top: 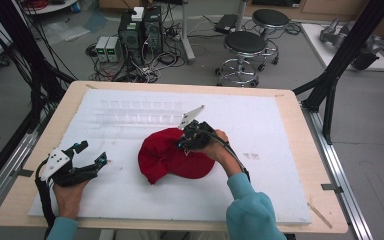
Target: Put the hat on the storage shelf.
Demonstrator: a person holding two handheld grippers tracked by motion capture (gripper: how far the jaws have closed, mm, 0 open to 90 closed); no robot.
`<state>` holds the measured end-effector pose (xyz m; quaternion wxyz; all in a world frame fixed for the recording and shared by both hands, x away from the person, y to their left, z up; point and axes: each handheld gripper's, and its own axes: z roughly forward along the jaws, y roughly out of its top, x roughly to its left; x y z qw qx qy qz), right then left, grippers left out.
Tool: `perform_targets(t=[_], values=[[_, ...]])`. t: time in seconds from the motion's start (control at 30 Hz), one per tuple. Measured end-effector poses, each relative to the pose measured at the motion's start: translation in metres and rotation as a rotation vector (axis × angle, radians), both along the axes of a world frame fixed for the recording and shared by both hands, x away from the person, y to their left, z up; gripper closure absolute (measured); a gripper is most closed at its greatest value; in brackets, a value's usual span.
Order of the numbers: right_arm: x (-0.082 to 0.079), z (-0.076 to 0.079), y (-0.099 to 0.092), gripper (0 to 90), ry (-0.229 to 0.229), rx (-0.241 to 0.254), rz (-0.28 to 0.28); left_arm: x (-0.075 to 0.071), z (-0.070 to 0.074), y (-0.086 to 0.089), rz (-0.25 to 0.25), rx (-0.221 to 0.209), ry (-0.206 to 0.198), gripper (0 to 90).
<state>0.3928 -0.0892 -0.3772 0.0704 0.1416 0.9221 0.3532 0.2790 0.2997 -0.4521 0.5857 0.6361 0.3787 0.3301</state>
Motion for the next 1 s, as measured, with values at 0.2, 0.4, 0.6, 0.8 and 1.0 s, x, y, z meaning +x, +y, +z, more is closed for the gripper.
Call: perform_targets(t=[0.2, 0.4, 0.6, 0.8, 1.0], values=[[-0.001, 0.004, -0.002, 86.0, -0.012, 0.029, -0.008, 0.000, 0.000, 0.000, 0.001, -0.004, 0.002, 17.2], [-0.005, 0.016, -0.007, 85.9, -0.049, 0.103, -0.040, 0.000, 0.000, 0.000, -0.002, -0.012, 0.001, 17.2], [-0.010, 0.031, -0.015, 85.9, -0.093, 0.212, -0.084, 0.001, 0.001, 0.003, -0.016, -0.027, 0.004, 16.7], [-0.018, 0.043, -0.016, 86.0, -0.158, 0.298, -0.123, 0.001, 0.007, 0.003, -0.049, -0.027, 0.027, 15.6], [-0.021, 0.052, -0.017, 85.9, -0.189, 0.410, -0.158, 0.001, 0.025, 0.000, -0.116, -0.045, 0.074, 15.0]])
